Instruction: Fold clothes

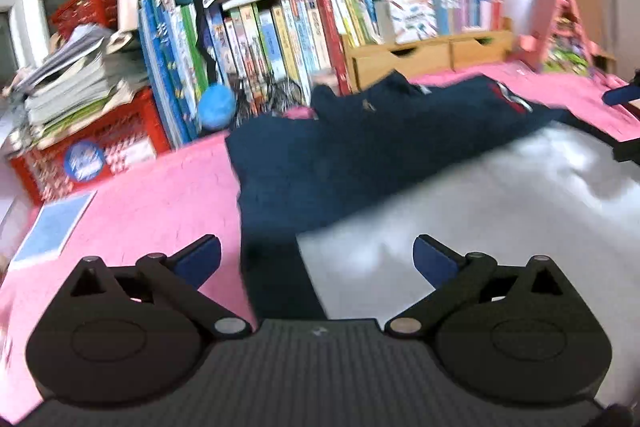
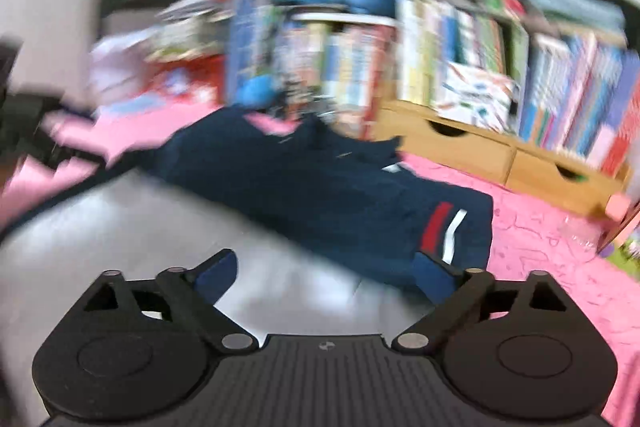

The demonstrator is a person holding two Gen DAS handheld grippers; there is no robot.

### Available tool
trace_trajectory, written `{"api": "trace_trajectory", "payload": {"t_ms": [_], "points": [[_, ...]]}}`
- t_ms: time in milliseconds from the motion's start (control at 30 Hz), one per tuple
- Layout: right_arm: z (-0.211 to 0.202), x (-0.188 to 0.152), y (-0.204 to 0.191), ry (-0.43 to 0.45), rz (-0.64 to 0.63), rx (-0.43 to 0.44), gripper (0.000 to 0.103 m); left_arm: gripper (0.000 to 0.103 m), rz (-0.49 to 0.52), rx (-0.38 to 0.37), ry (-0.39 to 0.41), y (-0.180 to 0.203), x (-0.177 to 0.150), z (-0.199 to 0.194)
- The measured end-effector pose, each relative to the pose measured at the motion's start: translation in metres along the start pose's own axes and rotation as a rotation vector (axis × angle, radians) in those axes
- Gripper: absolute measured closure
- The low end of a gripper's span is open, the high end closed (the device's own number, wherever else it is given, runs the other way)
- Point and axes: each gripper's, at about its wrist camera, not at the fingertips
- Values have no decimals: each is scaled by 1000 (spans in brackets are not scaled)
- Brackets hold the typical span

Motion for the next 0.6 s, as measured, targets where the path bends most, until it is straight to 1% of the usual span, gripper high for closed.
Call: {"api": "trace_trajectory", "payload": {"t_ms": [67, 100, 167, 233, 267, 300, 367, 400, 467, 533, 567, 600], "points": [[-31, -26, -16, -21, -35, -25, 3, 0, -40, -32, -50, 2, -27, -22], [-44, -38, -20, -45, -38, -38, 3, 0, -56, -52, -84, 3, -39, -30], [-69, -62, -26, -103, -22, -58, 3, 0, -51, -86, -127, 10, -61, -53], [-89, -84, -39, -161, -13, -46, 3, 0, -46, -109, -165, 17, -81, -75], [-99, -95, -46, -190, -9, -40, 3, 0, -56, -122, -184, 20, -89, -79], [-101, -100, -51, -208, -1, -30, 3, 0, -75, -138, -198, 21, -93, -79], [-106, -111, -60, -245, 14, -8, 3, 0, -144, -171, -233, 20, -107, -71], [-109, -116, -64, -263, 22, 3, 3, 0, -191, -183, -251, 18, -112, -61], [-100, -120, -62, -264, 82, 45, 3, 0, -284, -208, -286, 13, -120, -41], [-91, -124, -59, -265, 145, 85, 4, 1, -369, -257, -293, 9, -129, -22], [-83, -124, -58, -270, 165, 94, 4, 8, -410, -281, -296, 8, -132, -12], [-76, -123, -57, -275, 185, 104, 9, 15, -441, -306, -301, 8, -134, -7]]}}
Point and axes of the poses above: each gripper's, at about its wrist camera, not at the fingertips, and z roughly the way its jaws point, y to its right, x to its top, and after that the axes turned 9 degrees about -y, right-handed
